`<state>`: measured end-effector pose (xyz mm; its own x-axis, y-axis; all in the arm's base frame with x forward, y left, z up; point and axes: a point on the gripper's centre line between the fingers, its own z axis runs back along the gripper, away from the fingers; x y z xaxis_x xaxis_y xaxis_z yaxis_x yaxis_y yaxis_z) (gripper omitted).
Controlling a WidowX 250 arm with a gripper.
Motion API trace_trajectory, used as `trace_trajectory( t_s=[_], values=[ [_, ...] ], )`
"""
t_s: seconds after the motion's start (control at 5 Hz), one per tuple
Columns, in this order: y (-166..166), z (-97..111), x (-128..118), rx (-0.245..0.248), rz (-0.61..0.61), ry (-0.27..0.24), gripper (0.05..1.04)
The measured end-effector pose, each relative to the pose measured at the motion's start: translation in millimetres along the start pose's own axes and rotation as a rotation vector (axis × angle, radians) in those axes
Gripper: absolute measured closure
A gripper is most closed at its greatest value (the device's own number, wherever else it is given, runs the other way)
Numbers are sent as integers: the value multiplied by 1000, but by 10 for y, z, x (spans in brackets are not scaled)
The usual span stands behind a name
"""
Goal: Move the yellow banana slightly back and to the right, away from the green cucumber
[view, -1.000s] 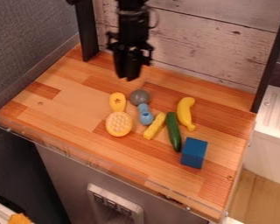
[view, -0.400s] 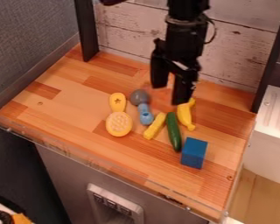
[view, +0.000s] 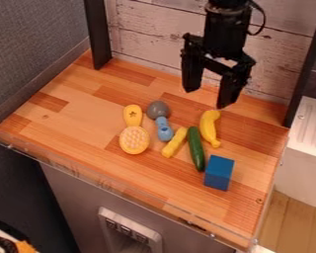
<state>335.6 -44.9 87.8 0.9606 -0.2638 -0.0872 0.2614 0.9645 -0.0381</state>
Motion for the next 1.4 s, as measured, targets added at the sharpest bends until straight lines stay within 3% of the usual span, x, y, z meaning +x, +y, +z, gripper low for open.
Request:
trace_trajectory(
  t_s=[0.2, 0.4, 0.8, 1.0, 1.2, 1.4],
  values=[
    [-12, -37, 46, -3, 68, -22, 83],
    [-14, -241, 63, -3, 59, -11, 83],
    [-79, -627, 75, -2, -121, -12, 87],
    [-115, -677, 100, 6, -195, -24, 83],
    [-156, -781, 108, 7, -217, -16, 86],
    [-155, -800, 136, 6, -187, -15, 157]
  ],
)
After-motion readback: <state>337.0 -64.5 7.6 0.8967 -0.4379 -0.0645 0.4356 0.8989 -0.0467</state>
